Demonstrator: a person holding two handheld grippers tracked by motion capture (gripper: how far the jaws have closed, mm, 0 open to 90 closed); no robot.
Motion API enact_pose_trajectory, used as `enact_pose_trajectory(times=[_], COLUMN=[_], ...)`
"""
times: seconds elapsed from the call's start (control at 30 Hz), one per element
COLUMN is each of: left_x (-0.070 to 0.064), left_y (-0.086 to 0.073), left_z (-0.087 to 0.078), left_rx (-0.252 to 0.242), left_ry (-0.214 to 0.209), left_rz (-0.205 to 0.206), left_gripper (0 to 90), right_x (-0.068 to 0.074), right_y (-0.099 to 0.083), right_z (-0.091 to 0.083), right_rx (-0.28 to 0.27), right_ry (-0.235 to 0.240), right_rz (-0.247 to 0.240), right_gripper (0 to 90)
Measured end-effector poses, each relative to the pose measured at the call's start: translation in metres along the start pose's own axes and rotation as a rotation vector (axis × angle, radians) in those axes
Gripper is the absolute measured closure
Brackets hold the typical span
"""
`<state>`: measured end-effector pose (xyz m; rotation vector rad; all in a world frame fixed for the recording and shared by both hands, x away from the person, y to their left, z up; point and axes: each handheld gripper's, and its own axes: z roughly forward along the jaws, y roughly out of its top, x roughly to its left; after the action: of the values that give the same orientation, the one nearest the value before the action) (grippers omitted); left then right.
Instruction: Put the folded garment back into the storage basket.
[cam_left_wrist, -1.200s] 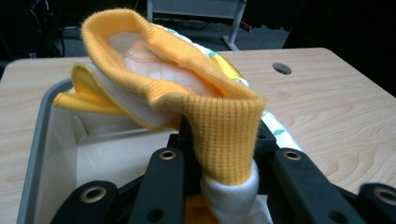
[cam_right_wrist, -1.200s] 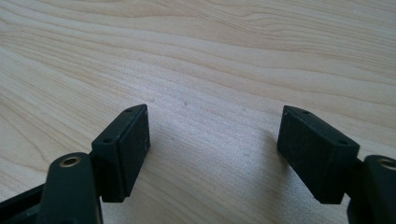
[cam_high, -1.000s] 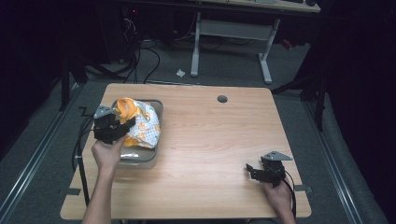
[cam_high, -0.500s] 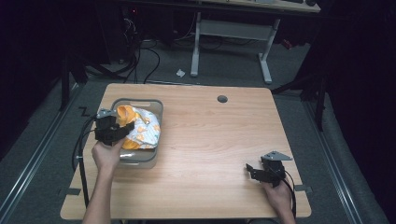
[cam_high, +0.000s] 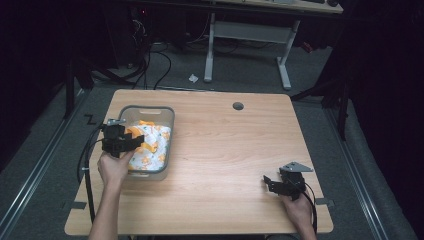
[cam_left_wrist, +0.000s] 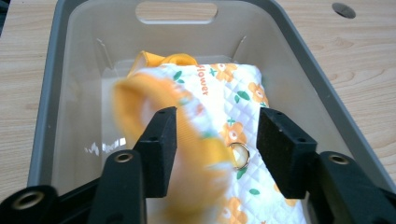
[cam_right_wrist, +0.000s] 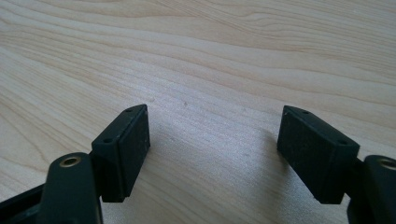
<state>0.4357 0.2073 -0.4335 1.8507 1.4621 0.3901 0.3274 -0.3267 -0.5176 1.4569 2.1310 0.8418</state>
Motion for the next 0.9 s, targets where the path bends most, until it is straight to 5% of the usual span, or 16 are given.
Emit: enact_pose_trajectory(times=[0.23,0.9], left_x=[-0.008,-0.056], left_y=[0.002,0.009], left_z=[-0.011,-0.03], left_rx=[-0.059,-0.145], left_ry=[0.009,-0.105], left_rz=[0.016,0.109], left_gripper=[40.7,37.6], right_x=[0.0,0.0], right_y=[0.0,0.0], right_z=[0.0,0.0], right_rx=[0.0,-0.001], right_ry=[0.0,0.0], right_rz=[0.0,-0.001], right_gripper=[25.8,25.8])
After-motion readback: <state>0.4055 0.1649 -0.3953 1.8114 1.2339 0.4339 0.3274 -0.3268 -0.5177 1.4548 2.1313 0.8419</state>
